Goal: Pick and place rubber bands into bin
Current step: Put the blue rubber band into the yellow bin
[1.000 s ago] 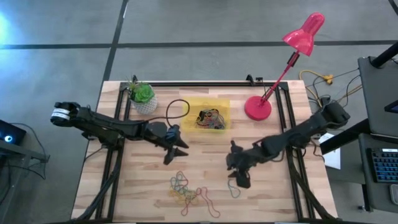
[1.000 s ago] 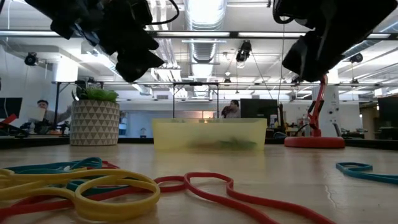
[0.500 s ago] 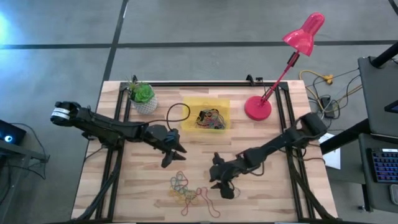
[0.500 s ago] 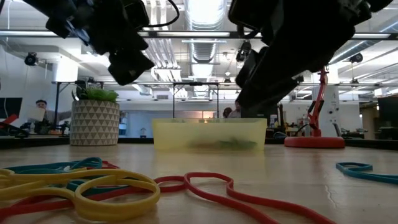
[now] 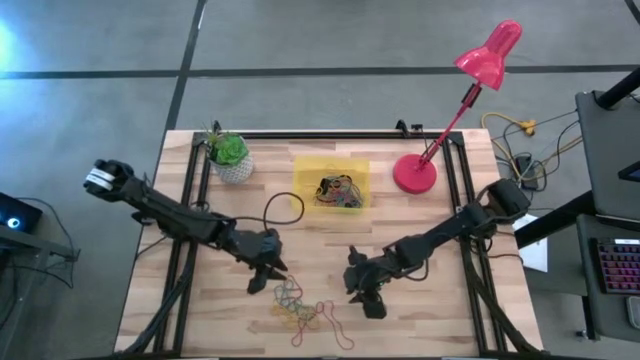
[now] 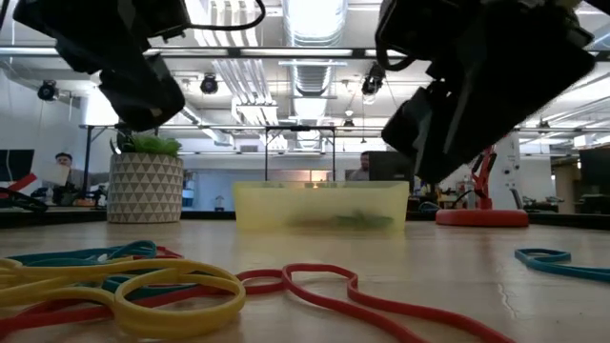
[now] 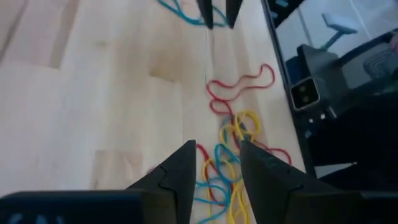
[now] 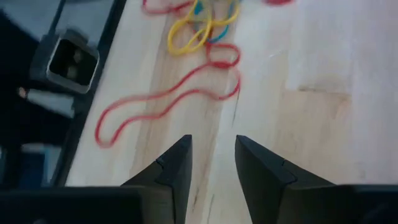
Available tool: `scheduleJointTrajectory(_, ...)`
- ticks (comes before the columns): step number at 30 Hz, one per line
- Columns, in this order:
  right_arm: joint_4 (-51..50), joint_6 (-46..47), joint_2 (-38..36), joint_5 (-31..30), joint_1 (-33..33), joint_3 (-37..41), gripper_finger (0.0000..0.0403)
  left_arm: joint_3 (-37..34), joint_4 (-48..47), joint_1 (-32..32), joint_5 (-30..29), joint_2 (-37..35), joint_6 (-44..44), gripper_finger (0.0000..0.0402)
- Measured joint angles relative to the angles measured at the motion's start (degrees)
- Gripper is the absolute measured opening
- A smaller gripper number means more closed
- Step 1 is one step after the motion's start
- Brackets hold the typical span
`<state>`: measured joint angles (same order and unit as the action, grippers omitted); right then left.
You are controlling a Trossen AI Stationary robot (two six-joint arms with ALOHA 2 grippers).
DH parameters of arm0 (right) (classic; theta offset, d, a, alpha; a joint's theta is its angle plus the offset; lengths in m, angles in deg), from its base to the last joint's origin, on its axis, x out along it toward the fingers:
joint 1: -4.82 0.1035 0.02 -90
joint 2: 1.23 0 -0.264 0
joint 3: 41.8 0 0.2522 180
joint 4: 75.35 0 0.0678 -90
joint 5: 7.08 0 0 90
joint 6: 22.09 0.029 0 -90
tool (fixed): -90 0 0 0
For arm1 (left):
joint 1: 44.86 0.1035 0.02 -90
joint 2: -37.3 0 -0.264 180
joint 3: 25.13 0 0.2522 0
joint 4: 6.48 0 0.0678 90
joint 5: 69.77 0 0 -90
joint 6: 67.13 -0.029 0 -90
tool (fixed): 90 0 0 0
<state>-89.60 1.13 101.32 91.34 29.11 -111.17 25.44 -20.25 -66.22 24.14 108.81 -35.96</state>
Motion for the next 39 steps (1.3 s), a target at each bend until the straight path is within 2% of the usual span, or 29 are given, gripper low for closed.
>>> scheduleJointTrajectory(3, -0.58, 4.41, -1.36, -1.48, -0.08, 0.71, 0.0106, 0.02, -0.51, -2.19, 0.12, 0.67, -0.71, 0.01)
scheduleJointTrajectory(6, -0.24, 8.82, -2.86, -5.65, 0.25, 1.5, 0.0102, 0.0, -2.67, -4.53, 0.57, 2.09, -4.23, 0.0098)
scheduleJointTrajectory(10, -0.74, 13.97, -4.12, -11.05, 0.7, 2.11, 0.0096, 0.13, -3.66, -6.72, 0.64, 4.49, -11.09, 0.0097)
scheduleJointTrajectory(16, -1.1, 21.0, -6.98, -15.69, 1.45, 2.19, 0.0088, 2.33, -5.03, -7.97, 1.02, 9.06, -24.47, 0.0097)
scheduleJointTrajectory(23, -4.5, 22.72, -13.29, -21.11, 4.27, 2.19, 0.009, 7.48, -9.05, -7.89, -0.64, 14.79, -37.81, 0.0097)
scheduleJointTrajectory(30, -8.8, 25.11, -20.27, -33.43, 9.32, 2.27, 0.0087, 11.0, -11.36, -7.52, -2.83, 20.26, -44.16, 0.0097)
scheduleJointTrajectory(39, -10.39, 26.49, -25.95, -46.41, 15.4, 2.4, 0.0087, 13.86, -11.64, -7.51, -3.25, 21.61, -50.93, 0.0097)
